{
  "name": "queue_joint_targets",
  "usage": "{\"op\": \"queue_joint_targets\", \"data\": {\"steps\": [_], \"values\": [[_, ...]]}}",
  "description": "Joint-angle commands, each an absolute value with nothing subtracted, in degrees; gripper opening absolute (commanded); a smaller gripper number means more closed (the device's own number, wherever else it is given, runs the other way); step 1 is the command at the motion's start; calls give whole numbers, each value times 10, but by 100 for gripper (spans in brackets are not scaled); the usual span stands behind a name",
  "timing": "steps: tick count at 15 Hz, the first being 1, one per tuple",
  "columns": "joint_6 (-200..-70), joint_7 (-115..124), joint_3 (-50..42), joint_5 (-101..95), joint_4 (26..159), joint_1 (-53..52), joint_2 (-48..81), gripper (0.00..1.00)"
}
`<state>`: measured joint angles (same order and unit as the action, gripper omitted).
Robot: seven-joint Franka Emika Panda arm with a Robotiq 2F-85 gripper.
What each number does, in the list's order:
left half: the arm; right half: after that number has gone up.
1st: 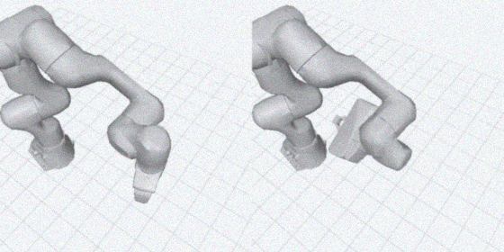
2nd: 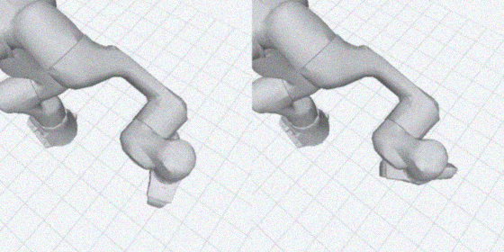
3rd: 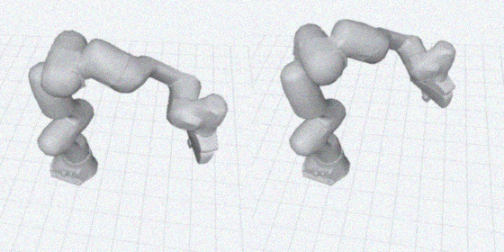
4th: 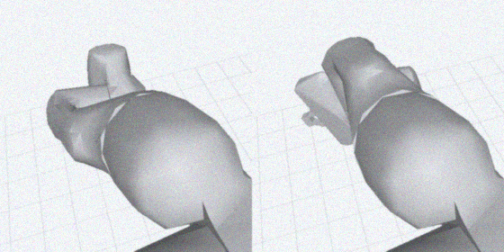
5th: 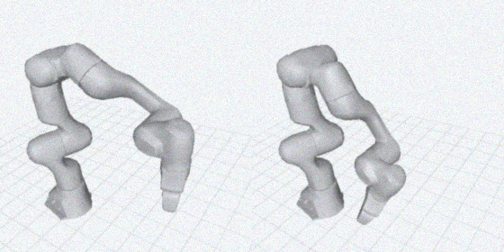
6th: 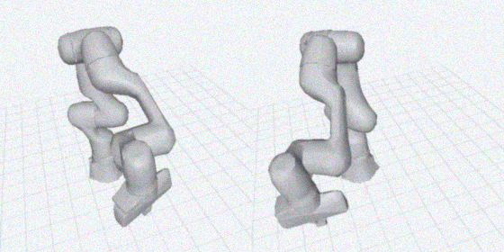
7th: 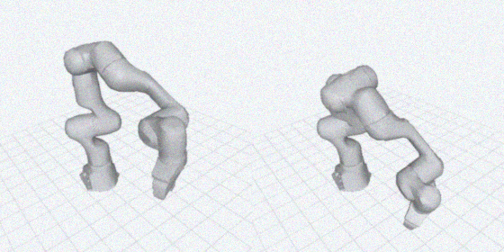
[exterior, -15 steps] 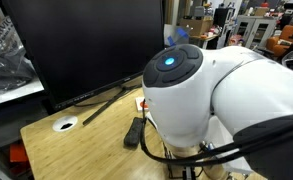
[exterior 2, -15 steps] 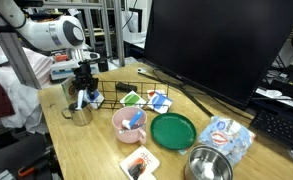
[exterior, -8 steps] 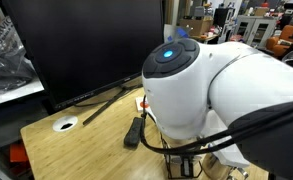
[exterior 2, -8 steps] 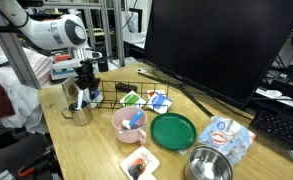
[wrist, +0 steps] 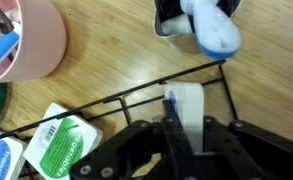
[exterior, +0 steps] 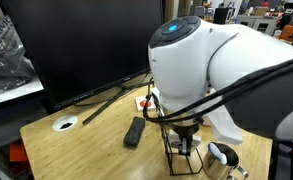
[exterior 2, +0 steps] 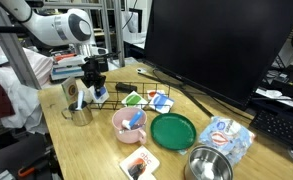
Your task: Remove the blue and white book on the left from the holder and put it on the table
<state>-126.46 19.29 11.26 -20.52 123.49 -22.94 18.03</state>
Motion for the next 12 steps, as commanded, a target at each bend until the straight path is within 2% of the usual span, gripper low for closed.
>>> {"op": "queue_joint_targets", "data": {"steps": [1, 12], "values": [[-1278, 188, 115, -177, 1260, -211, 144, 4], [-1299, 186, 112, -91, 1285, -170, 66, 4]]}}
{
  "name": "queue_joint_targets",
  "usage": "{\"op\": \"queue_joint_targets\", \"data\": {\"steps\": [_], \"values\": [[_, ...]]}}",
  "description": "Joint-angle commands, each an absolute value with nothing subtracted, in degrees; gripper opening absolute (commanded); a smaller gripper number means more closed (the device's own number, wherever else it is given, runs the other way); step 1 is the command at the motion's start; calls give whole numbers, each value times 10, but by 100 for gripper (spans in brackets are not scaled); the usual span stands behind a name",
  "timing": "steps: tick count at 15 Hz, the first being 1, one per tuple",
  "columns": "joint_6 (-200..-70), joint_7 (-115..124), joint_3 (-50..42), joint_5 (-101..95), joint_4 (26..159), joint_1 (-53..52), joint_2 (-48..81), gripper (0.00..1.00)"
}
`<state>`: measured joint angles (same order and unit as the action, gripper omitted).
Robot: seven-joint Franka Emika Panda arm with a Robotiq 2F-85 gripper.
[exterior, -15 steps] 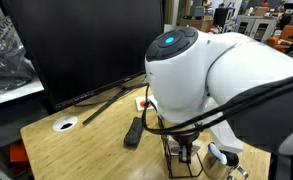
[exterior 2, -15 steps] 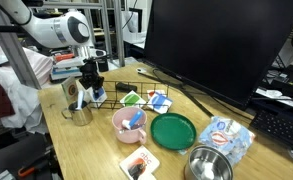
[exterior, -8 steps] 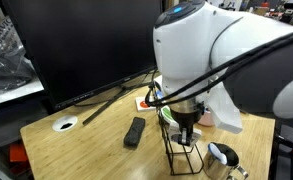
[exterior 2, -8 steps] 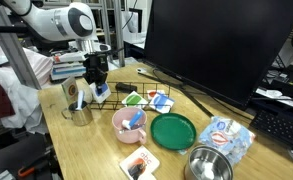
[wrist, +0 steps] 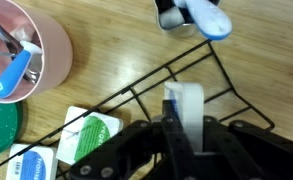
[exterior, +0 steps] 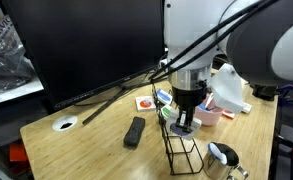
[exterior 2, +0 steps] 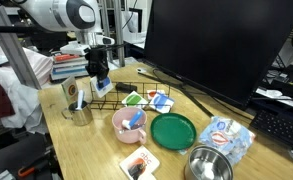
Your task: Remove the blue and white book on the left from the holder and put it on the table
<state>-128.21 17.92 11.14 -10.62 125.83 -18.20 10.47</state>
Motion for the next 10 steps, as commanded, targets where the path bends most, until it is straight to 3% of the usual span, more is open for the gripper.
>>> {"op": "queue_joint_targets", "data": {"steps": [1, 10], "values": [[-1298, 193, 111, -95, 1288, -168, 53, 4], [-1303, 244, 106, -77, 1385, -126, -37, 4]]}}
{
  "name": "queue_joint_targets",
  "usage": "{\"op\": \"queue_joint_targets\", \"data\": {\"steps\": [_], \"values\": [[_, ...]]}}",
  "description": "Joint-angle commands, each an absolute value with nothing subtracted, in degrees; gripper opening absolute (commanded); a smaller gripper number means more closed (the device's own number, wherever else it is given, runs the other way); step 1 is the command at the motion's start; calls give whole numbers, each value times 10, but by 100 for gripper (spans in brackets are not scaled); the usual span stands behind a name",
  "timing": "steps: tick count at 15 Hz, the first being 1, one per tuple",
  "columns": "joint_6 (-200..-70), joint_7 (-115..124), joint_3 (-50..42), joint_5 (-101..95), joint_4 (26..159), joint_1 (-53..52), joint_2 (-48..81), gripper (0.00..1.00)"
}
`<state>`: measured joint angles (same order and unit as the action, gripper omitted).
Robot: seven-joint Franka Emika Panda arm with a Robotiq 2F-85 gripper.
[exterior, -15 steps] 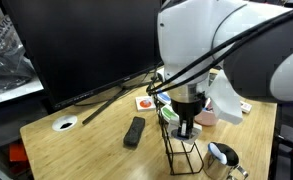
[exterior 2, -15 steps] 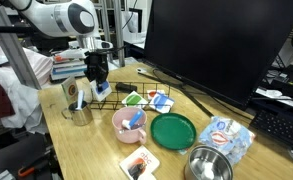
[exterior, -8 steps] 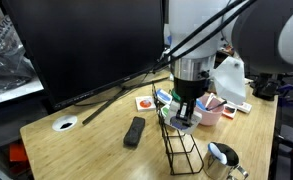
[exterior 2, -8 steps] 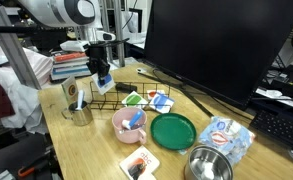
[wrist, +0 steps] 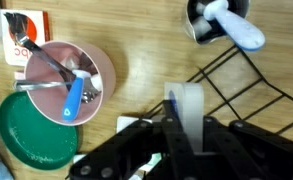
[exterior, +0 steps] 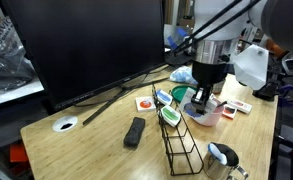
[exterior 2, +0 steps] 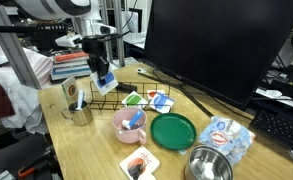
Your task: Remove the blue and white book on the left from the holder and put it on the table
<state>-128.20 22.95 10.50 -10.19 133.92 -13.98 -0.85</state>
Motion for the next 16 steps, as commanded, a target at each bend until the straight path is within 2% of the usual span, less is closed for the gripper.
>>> {"op": "queue_joint_targets", "data": {"steps": [1, 7, 16], "values": [[-1305, 251, 105, -66, 1401, -123, -42, 4], [-1333, 258, 104, 0, 1466, -111, -40, 4], [-1367, 239, 103, 46, 1467, -111, 20, 4]]}}
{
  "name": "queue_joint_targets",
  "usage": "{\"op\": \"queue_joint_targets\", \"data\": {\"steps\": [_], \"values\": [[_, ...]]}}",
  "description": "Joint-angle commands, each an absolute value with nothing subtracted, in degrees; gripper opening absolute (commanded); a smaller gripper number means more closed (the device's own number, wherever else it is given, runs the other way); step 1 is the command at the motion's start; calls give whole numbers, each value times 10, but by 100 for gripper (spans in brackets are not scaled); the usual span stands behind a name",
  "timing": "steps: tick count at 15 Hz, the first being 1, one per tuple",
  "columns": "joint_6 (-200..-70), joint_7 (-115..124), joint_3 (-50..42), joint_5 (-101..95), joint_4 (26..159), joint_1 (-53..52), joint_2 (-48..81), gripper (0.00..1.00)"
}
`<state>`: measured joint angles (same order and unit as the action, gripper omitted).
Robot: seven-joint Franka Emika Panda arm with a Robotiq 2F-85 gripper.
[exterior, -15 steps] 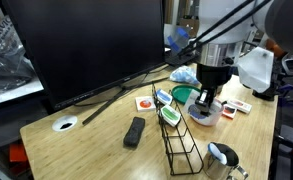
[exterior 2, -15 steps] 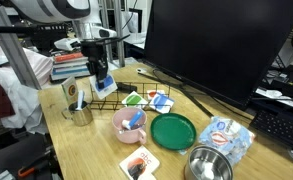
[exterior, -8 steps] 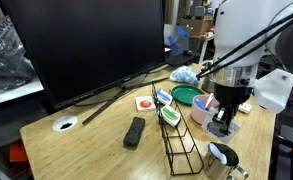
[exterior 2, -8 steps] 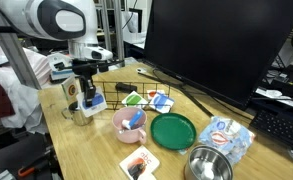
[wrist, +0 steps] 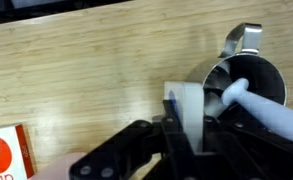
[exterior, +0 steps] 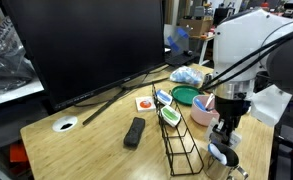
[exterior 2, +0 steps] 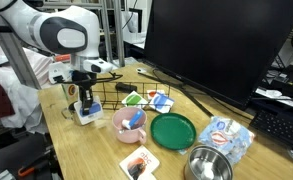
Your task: Remove the blue and white book on the left from the holder and put it on the table
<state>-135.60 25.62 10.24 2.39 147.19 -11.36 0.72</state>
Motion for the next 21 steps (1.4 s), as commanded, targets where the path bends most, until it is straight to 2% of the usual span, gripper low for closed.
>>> {"op": "queue_joint_targets", "data": {"steps": [1, 7, 9, 10, 13, 17, 21], "values": [[-1369, 237, 103, 50, 1466, -111, 25, 4], [-1377, 228, 105, 72, 1460, -114, 38, 4], [-1376, 226, 105, 77, 1460, -114, 37, 40], [-1375, 225, 105, 79, 1460, -114, 37, 44], [-1373, 227, 104, 79, 1460, -114, 37, 69], [-1371, 229, 104, 73, 1459, -115, 35, 97], [-1369, 228, 104, 70, 1458, -115, 22, 100]]}}
